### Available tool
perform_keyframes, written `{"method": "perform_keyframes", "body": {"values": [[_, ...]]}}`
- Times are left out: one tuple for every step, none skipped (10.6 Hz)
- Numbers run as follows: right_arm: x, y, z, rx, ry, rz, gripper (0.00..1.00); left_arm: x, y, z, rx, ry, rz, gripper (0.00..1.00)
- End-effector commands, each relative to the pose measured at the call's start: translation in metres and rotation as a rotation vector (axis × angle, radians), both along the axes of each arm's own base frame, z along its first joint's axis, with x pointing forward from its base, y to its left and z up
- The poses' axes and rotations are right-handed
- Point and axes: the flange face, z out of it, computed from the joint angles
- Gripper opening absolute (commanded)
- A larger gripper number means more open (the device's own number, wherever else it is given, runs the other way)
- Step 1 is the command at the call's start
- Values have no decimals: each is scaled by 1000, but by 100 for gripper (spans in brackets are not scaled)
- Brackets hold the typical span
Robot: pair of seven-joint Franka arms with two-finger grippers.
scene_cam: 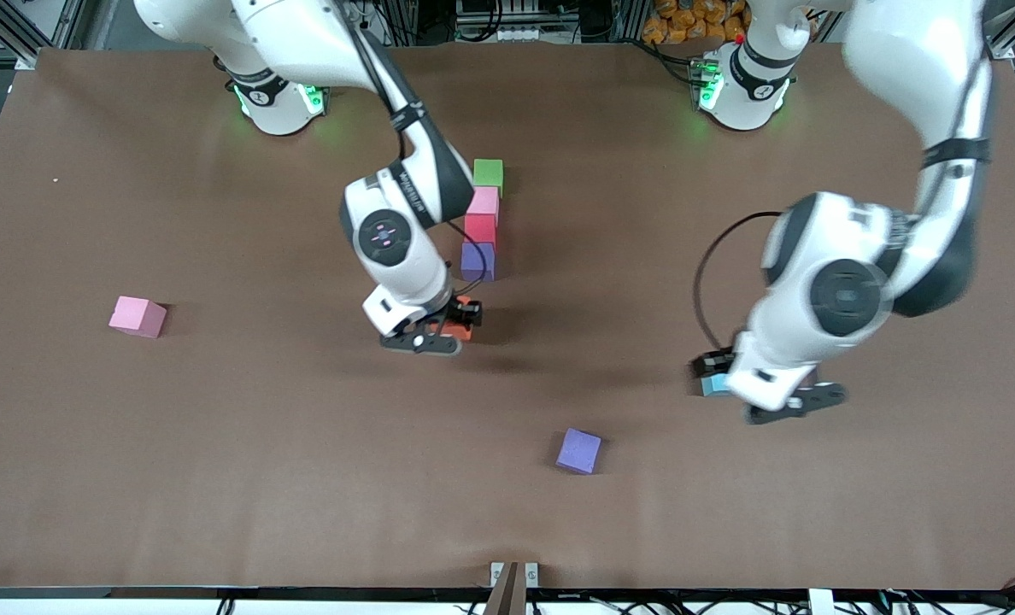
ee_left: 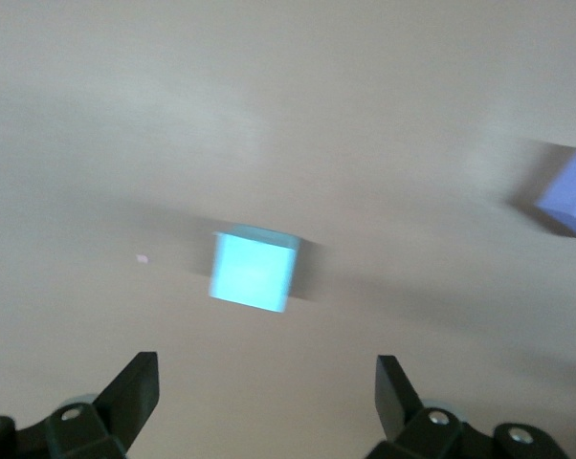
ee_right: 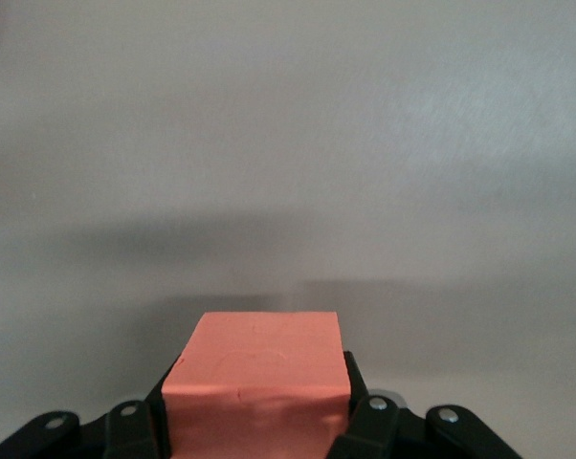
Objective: Arrange blocks into number 1
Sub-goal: 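Place the orange cube against the purple cube while the left gripper withdraws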
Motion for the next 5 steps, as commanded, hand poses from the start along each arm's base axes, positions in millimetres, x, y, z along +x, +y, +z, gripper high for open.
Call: {"method": "perform_keyframes", "body": {"values": [[-22, 9, -16, -39, -11, -21, 0, -37, 46, 1, -11, 19, 42, 100], [-37, 13, -26, -43, -14, -9, 0, -53, 63, 2, -25, 29, 87, 100], [-41, 11, -32, -43, -23, -10, 0, -72, 77, 15, -14, 21, 109, 100], [-44, 14, -36, -43, -29, -13, 0, -89, 90, 30, -26, 14, 129, 100], [-45, 17, -38, -40, -39, -14, 0, -102, 96, 45, -27, -4, 121, 100]]}}
